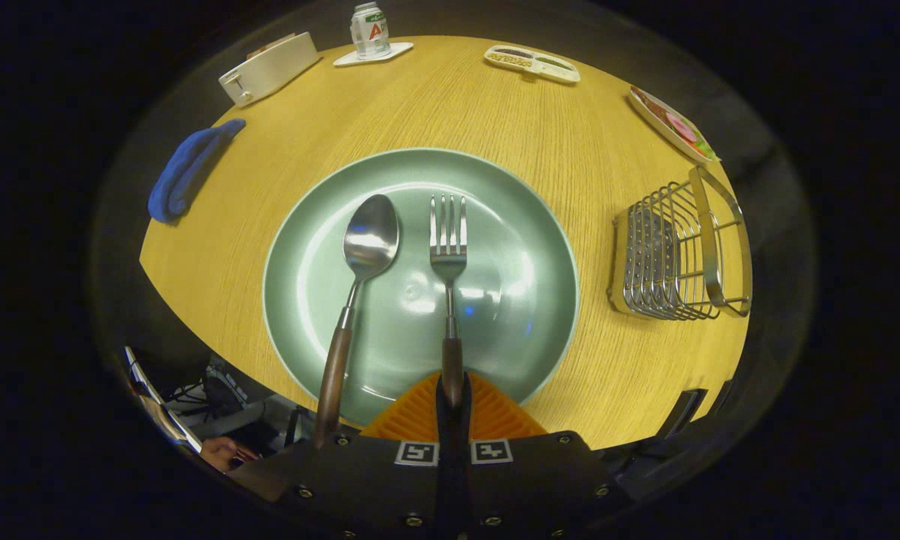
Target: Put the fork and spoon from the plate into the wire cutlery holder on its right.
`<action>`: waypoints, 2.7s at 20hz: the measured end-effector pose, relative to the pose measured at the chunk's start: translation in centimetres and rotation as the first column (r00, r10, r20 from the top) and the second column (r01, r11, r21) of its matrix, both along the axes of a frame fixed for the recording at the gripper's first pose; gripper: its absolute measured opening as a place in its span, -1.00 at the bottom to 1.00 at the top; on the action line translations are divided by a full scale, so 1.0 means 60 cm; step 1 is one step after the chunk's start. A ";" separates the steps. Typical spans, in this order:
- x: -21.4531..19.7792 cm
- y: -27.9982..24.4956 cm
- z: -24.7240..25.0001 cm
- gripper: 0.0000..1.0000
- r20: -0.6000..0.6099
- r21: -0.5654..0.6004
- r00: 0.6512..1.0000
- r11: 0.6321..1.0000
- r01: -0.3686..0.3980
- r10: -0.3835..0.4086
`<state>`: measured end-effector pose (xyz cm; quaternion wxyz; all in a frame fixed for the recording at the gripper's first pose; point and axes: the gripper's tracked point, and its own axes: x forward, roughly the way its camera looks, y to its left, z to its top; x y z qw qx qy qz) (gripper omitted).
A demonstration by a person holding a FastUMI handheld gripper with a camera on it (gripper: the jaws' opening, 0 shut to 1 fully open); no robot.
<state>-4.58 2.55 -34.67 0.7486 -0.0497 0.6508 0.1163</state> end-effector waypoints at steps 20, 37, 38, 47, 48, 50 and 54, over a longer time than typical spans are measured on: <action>0.007 -0.249 0.209 -0.97 -0.241 -0.122 0.871 0.876 -0.466 0.429; 0.110 -0.370 0.195 -0.98 -0.519 -0.240 0.784 0.822 -0.516 0.340; 0.113 -0.368 0.189 -0.97 -0.533 -0.238 0.777 0.821 -0.519 0.336; 0.155 -0.344 0.155 -0.89 -0.589 -0.253 0.729 0.777 -0.576 0.348; 0.156 -0.341 0.153 -0.89 -0.594 -0.250 0.727 0.780 -0.574 0.345; 0.155 -0.341 0.152 -0.81 -0.604 -0.242 0.725 0.791 -0.563 0.331; 0.158 -0.339 0.158 -0.49 -0.581 -0.227 0.747 0.816 -0.532 0.325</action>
